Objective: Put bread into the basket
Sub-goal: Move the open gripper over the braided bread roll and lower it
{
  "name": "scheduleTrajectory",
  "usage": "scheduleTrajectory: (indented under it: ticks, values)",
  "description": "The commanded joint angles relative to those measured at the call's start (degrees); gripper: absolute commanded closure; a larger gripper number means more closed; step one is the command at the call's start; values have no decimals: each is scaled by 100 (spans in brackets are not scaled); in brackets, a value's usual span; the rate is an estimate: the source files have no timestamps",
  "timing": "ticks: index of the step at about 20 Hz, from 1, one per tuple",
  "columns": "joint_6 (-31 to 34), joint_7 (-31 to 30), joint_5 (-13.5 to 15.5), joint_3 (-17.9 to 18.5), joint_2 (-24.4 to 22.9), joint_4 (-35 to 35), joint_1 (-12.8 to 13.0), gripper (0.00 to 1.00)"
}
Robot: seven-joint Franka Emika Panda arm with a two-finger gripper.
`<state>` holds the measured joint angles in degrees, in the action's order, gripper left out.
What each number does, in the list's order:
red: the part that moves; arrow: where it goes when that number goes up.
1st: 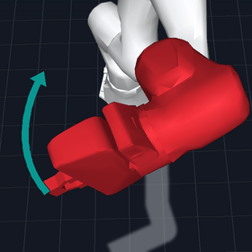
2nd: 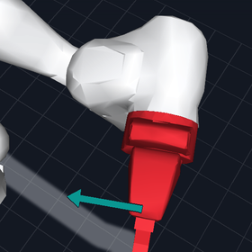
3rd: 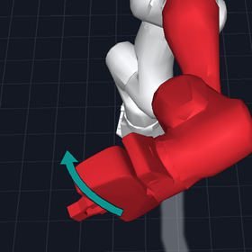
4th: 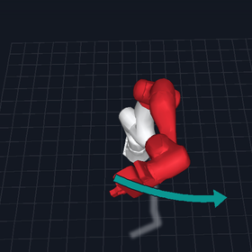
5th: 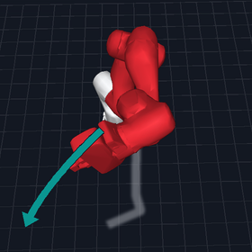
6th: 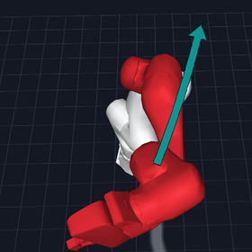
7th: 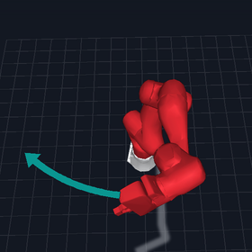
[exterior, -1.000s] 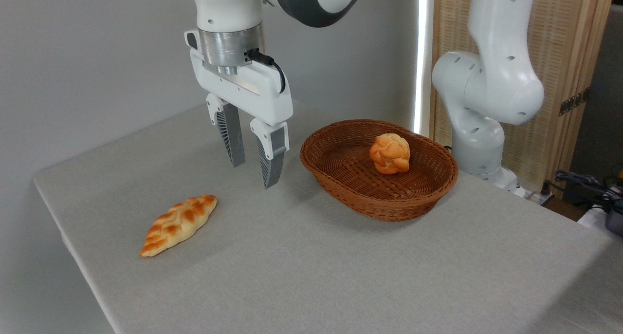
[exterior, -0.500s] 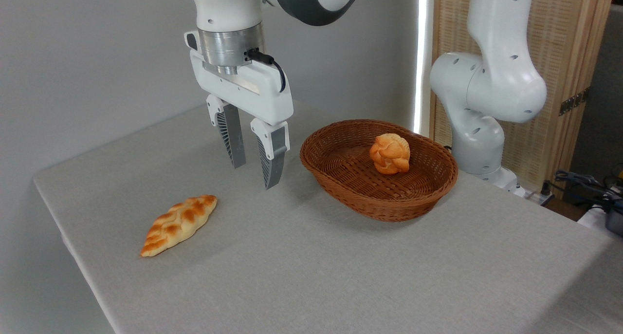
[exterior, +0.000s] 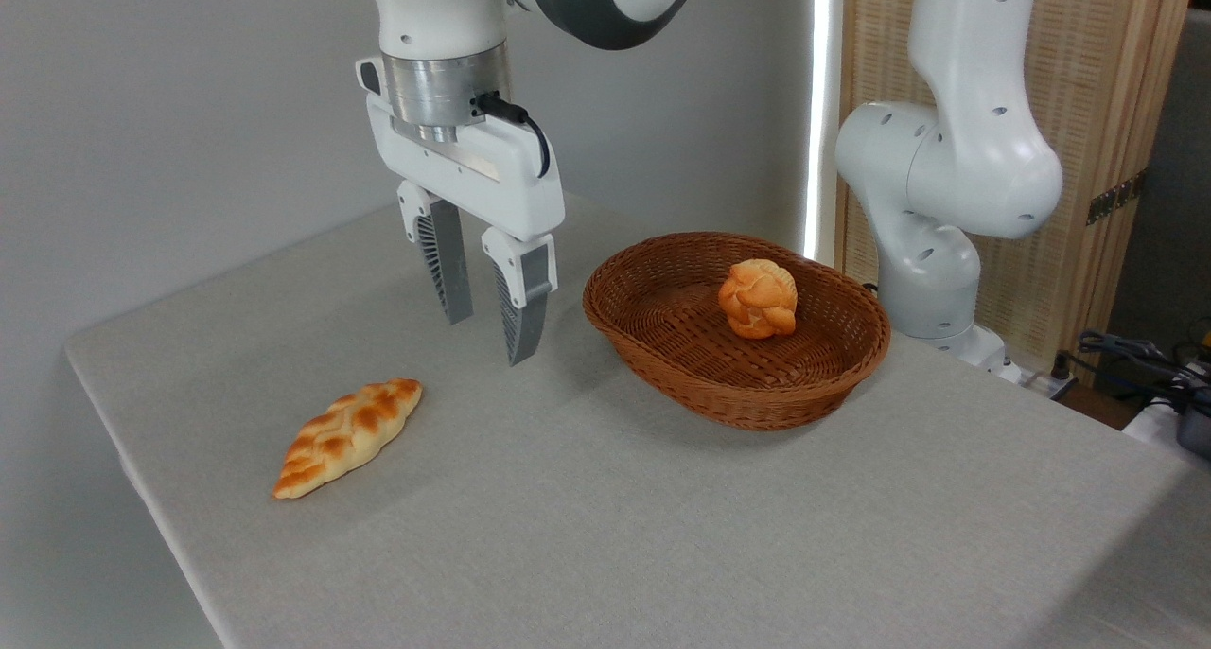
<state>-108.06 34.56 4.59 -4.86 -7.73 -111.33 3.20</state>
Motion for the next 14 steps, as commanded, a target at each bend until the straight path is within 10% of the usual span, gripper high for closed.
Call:
scheduleTrajectory:
  ticks: [1,14]
  values:
    - [-338,-212,235,-33,96,59,5,0]
    - [-2261,-1486,173,-42,1194,32,769,0]
